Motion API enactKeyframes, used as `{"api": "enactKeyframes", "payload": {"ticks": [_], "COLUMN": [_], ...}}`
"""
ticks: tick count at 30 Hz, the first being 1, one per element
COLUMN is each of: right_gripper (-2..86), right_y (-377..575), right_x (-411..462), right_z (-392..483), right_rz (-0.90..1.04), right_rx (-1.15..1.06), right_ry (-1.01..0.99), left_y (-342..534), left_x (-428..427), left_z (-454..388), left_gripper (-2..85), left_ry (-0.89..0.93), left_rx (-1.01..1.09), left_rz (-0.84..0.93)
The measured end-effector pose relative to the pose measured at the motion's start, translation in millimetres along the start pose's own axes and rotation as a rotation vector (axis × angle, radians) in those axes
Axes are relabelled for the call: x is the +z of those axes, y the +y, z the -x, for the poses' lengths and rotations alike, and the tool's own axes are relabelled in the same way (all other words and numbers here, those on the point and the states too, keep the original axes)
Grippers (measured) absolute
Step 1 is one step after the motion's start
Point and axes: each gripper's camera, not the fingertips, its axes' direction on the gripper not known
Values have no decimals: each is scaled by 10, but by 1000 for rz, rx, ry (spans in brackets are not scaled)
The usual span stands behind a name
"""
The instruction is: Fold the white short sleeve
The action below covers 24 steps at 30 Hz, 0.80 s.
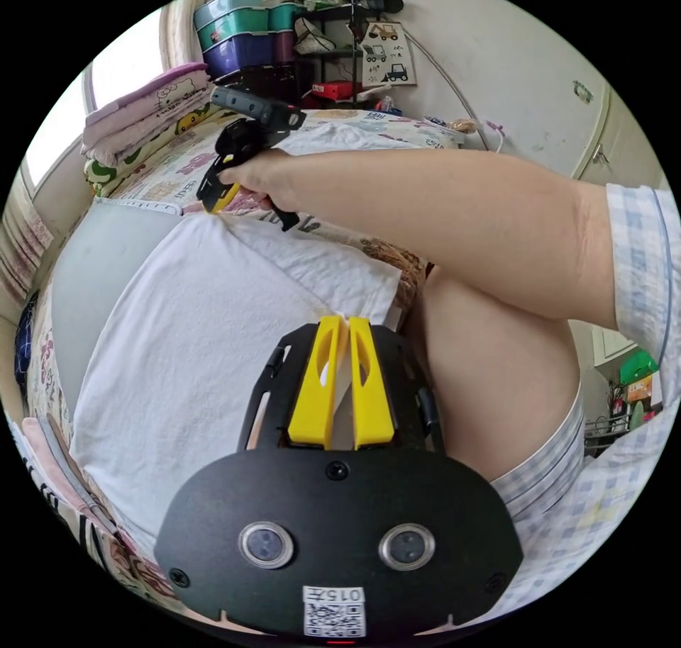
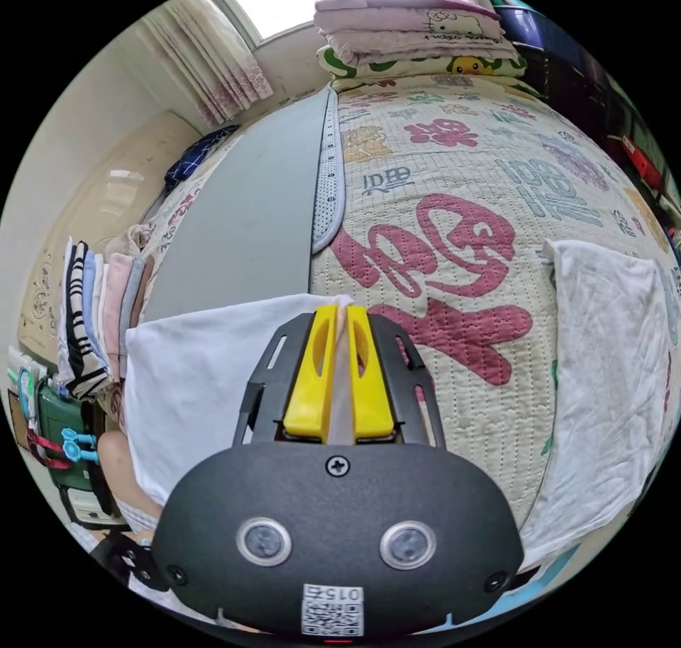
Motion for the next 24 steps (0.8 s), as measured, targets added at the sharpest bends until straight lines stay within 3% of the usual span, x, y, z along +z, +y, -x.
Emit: {"api": "enactKeyframes", "payload": {"ticks": [9, 14, 20, 24], "right_gripper": [58, 72, 99, 109], "right_y": [848, 1606, 1988, 2052], "right_x": [-1178, -1631, -1626, -1679], "right_z": [-203, -460, -702, -713], "right_rz": [22, 203, 421, 436], "right_rx": [-151, -350, -399, -419], "right_ry": [-48, -286, -472, -493], "left_y": [-112, -183, -844, -1416], "left_x": [-217, -510, -628, -299], "left_z": [218, 650, 1429, 2078], "left_gripper": [56, 55, 56, 59], "left_ry": [71, 190, 51, 83], "left_rx": [-52, -120, -119, -205], "left_rz": [-40, -108, -135, -72]}}
